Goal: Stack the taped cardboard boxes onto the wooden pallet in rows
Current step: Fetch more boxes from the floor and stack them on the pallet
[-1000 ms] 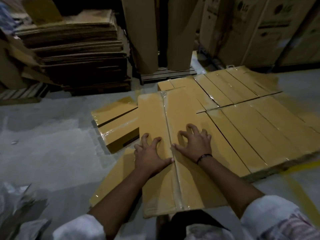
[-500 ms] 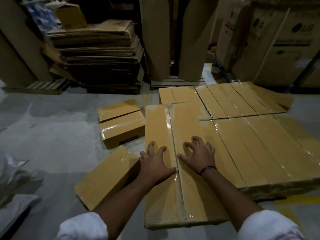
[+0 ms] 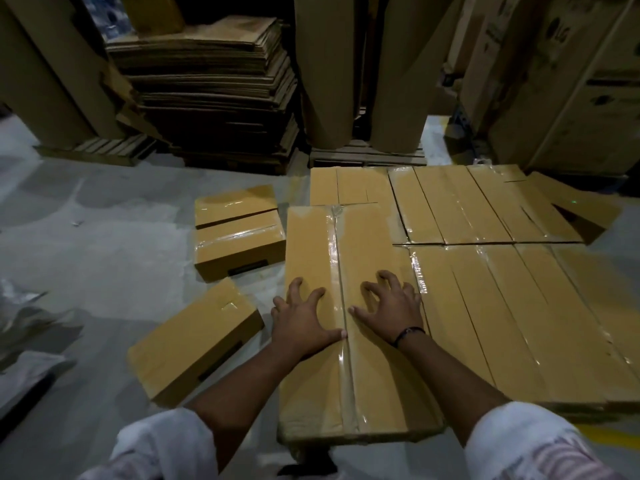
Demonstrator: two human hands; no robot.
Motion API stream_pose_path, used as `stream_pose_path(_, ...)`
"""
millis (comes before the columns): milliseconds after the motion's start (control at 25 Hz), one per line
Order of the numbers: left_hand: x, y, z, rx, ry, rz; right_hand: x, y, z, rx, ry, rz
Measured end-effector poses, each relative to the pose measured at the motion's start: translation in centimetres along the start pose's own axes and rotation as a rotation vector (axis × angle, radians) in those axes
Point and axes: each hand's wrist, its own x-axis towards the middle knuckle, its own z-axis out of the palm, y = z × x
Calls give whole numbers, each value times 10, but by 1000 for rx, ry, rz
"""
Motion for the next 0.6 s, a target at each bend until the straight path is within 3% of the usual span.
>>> stream_pose_path(600,124,-36,36,-27,-208,35,103,35,47,49,-304,66)
